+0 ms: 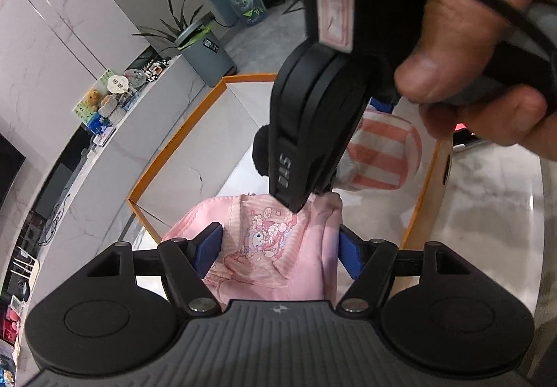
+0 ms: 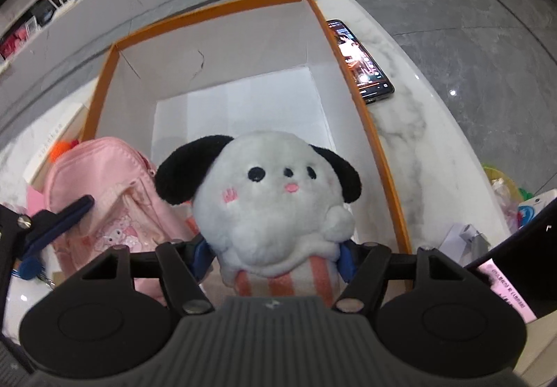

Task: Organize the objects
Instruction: 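Release plush dog from right tool while left tool releases backpack into orange box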

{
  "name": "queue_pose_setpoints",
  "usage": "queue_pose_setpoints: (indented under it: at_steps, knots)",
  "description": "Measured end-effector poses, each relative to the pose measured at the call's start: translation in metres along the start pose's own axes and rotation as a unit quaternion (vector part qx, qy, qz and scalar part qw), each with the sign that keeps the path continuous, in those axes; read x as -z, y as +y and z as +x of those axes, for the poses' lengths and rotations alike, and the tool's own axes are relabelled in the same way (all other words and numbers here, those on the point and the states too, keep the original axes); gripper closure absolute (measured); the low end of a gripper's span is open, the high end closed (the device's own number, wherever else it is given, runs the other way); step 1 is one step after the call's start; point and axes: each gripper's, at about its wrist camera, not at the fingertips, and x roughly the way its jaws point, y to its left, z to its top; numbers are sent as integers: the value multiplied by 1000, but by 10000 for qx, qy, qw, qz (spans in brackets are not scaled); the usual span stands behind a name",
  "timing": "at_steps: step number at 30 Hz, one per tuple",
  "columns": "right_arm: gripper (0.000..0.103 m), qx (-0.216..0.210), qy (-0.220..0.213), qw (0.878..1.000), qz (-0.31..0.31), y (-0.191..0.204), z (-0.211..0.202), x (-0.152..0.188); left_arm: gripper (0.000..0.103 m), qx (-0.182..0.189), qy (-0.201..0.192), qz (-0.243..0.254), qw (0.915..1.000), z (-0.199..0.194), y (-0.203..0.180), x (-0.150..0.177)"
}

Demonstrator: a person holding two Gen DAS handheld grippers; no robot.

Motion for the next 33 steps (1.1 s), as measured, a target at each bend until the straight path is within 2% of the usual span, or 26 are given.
queue_pose_setpoints:
  at_steps: [4, 7, 19, 22, 25, 27, 33]
  knots:
    - [30, 66, 13, 10000, -57, 1, 2, 0, 17, -34, 27, 9, 10000, -3, -3, 3]
    - [24, 82, 11, 10000, -28, 0, 0, -1, 10, -168, 35, 75, 9998, -4, -2, 3]
    - [24, 50, -67, 10000, 33, -2, -7, 2, 8, -213, 46, 208, 9995, 0, 4, -3]
    - [24, 47, -163, 9998, 97, -3, -11, 1, 8, -342, -100, 308, 9989, -6, 1, -2]
    - [24, 38, -280, 9993, 226, -7, -17, -1, 8, -509, -441, 504, 9965, -14, -2, -3]
    - [24, 25, -334, 9990, 298, -11, -21, -2, 8, -483, -587, 529, 9957, -20, -2, -4]
    - [24, 33, -386, 9985, 396, -17, -29, -4, 8, -536, -419, 413, 9968, -22, 5, -4]
